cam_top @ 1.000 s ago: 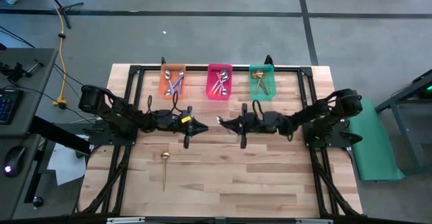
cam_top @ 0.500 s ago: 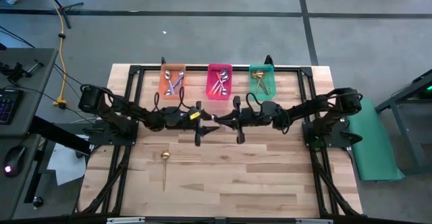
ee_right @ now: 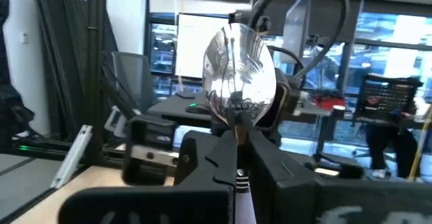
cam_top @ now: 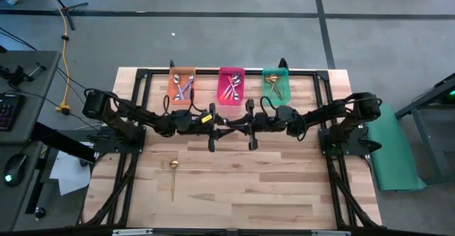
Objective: Sort silverware by color (type)
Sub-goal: Put the purple spoon into the orange bin
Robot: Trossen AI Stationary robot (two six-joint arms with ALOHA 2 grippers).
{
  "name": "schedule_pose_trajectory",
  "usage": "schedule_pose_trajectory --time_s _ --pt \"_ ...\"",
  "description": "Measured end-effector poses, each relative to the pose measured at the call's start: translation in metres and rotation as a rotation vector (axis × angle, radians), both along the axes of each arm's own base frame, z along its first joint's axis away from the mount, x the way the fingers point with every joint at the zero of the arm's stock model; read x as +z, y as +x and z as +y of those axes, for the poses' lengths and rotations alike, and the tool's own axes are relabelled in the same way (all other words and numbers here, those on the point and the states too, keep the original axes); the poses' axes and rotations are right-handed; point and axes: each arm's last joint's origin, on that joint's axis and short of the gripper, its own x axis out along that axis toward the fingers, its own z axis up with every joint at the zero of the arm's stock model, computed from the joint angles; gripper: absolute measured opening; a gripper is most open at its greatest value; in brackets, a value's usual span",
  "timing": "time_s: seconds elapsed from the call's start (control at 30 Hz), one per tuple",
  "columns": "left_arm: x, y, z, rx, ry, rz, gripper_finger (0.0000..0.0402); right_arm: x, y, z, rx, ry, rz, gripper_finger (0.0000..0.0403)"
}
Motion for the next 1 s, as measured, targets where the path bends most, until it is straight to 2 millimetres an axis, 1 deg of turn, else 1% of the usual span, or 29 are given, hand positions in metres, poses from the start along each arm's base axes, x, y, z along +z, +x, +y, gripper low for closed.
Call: schedule_pose_trajectory --time_s 0.13,0.17,0.27,0.37,0.5,0.63,0.73,0.8,0.9,1.0 --pt "0.000 0.000 0.003 0.011 0.020 -0.004 0.0051 0.000 0.000 -0.001 -0.024 0.001 0.001 0.0000" --pt "0.000 0.000 0.004 0.013 0.021 -0.003 0.0046 0.000 0.000 -0.001 -0.029 0.006 0.003 0.0000" --pt "0.000 0.000 0.005 0.021 0.017 -0.003 0.0046 0.000 0.000 -0.002 -0.067 0.029 0.006 0.0003" --pt "0.001 0.000 0.005 0.029 0.007 -0.003 0.0046 0.000 0.000 -0.004 -0.095 0.030 0.007 0.0022" --pt "0.005 -0.002 0.007 0.059 0.004 -0.014 0.0046 0.000 0.000 -0.010 -0.129 0.041 0.011 0.0071" --pt "0.007 -0.004 0.012 0.094 0.006 0.021 0.0046 0.011 -0.005 -0.018 -0.166 0.046 -0.019 0.0119" --pt "0.007 -0.008 0.021 0.136 0.010 0.096 0.0046 0.020 -0.010 -0.024 -0.191 0.047 -0.018 0.0140" --pt "0.008 -0.014 0.030 0.190 0.001 0.169 0.0046 0.026 -0.015 -0.029 -0.226 0.048 -0.005 0.0145" --pt "0.012 -0.029 0.047 0.292 -0.068 0.265 0.0046 0.031 -0.022 -0.037 -0.296 0.029 0.053 0.0140" --pt "0.016 -0.050 0.069 0.407 -0.158 0.376 0.0046 0.034 -0.029 -0.045 -0.333 0.003 0.109 0.0119"
